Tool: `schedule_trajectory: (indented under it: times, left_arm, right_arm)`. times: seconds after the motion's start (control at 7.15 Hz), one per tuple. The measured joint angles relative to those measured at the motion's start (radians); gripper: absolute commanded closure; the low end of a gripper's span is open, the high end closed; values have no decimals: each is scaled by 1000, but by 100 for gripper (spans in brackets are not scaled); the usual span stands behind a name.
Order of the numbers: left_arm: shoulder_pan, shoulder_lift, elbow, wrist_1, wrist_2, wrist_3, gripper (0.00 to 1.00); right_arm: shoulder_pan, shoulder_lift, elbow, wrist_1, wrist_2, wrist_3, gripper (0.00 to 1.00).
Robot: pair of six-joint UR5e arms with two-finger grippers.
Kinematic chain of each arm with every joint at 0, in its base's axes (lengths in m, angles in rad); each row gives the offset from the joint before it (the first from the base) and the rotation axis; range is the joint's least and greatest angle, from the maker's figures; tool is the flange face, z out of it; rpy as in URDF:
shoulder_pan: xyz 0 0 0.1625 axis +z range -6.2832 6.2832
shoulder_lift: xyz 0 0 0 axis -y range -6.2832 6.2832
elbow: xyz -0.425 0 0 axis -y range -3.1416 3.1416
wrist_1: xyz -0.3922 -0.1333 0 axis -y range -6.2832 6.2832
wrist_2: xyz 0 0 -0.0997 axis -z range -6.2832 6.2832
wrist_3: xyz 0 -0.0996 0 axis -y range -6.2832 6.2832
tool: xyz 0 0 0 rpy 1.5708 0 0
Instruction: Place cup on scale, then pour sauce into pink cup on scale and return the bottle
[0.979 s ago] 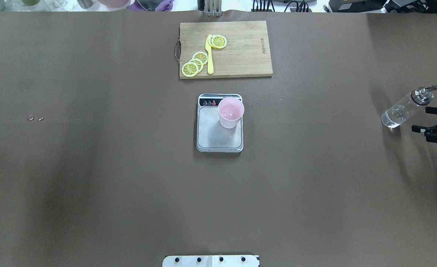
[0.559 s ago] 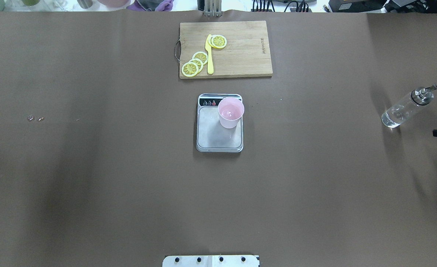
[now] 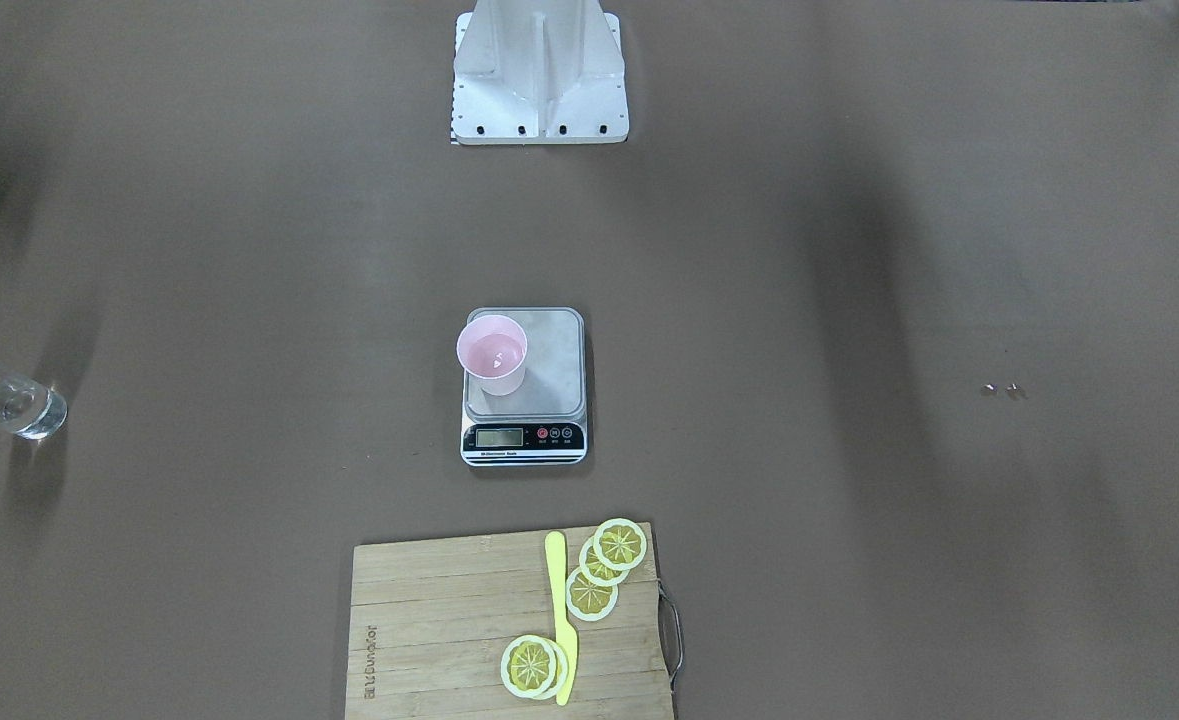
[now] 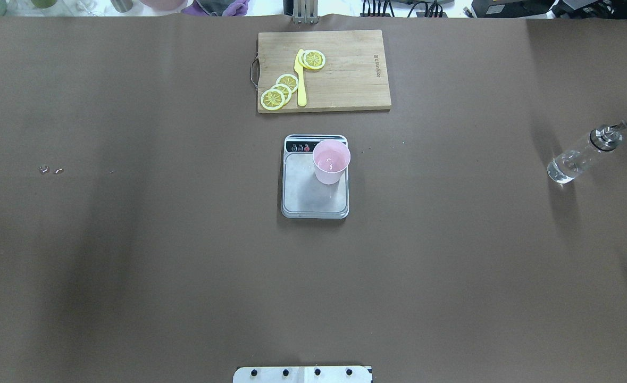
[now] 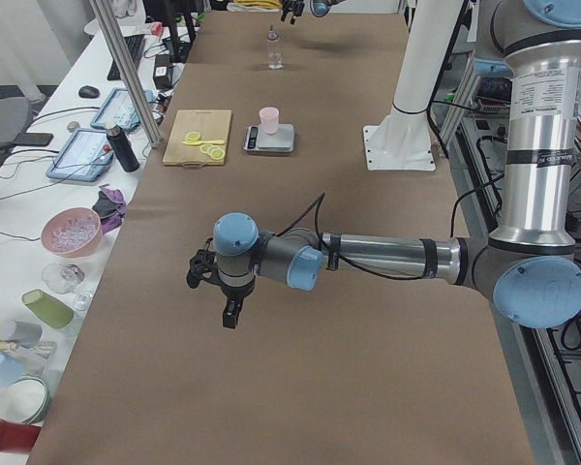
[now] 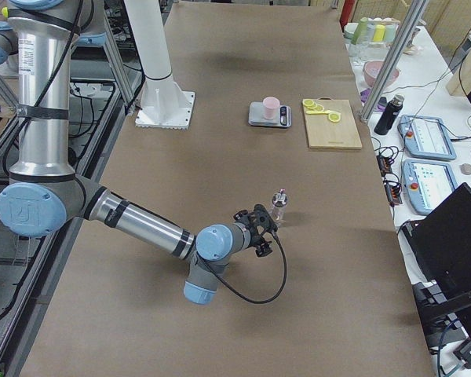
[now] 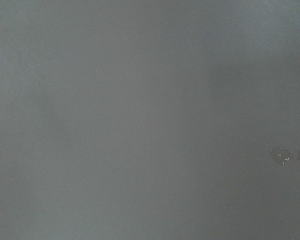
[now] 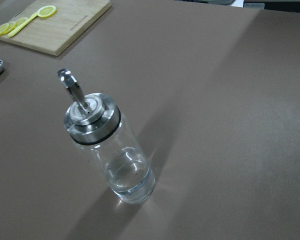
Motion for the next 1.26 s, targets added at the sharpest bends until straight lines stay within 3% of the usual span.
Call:
schedule_trajectory:
  times: [0.56, 0.84, 1.26]
  left_arm:
    - [0, -1, 0, 0, 0, 0, 1]
    - [0, -1, 1, 0, 1, 0, 1]
    - [0, -2, 3, 1, 2, 1, 1]
  right_arm:
    - [82, 87, 162, -623, 38, -1, 0]
    - [91, 137, 200, -861, -19, -4, 0]
    - [112, 200, 206, -1131, -159, -8, 0]
